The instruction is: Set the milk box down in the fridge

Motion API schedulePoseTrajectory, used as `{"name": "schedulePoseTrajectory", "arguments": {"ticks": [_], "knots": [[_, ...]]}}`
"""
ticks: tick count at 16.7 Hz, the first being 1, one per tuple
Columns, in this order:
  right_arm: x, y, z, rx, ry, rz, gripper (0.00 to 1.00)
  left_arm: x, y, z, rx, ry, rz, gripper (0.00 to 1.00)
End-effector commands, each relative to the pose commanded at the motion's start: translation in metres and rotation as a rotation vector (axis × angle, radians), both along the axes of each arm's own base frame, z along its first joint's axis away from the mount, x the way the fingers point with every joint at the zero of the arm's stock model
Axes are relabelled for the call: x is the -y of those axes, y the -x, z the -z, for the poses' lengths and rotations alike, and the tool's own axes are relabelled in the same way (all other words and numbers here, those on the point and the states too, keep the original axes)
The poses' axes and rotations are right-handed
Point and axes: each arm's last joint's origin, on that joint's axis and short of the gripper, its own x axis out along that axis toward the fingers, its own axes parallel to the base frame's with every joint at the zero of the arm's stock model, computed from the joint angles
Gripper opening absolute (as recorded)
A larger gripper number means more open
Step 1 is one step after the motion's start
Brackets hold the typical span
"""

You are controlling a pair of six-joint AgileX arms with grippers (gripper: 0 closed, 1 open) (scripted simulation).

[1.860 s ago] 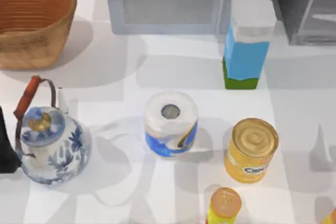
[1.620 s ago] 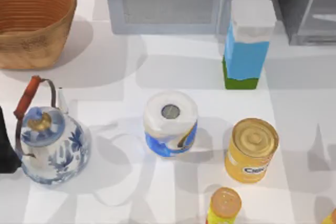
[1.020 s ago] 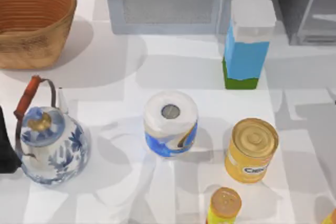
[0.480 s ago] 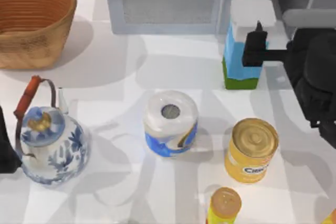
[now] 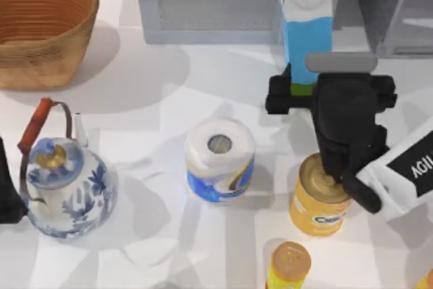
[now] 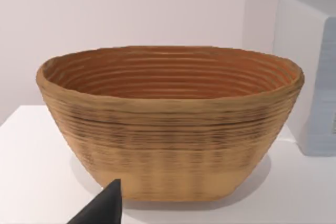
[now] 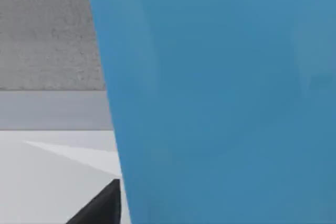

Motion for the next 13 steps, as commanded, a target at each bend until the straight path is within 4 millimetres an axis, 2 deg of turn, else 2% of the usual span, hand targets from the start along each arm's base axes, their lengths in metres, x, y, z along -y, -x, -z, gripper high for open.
{"name": "schedulePoseTrajectory", "arguments": {"ticks": [7, 10, 13], "knots": [[0.001, -0.004, -0.002, 0.000, 0.001, 0.002, 1.00, 0.000, 0.000, 0.000, 0.000, 0.000, 0.000, 1.00], [0.002, -0.022, -0.010, 0.005, 0.001, 0.001, 1.00, 0.000, 0.000, 0.000, 0.000, 0.000, 0.000, 1.00], [0.002, -0.041, -0.004, 0.004, 0.002, 0.002, 1.00, 0.000, 0.000, 0.000, 0.000, 0.000, 0.000, 1.00]]}}
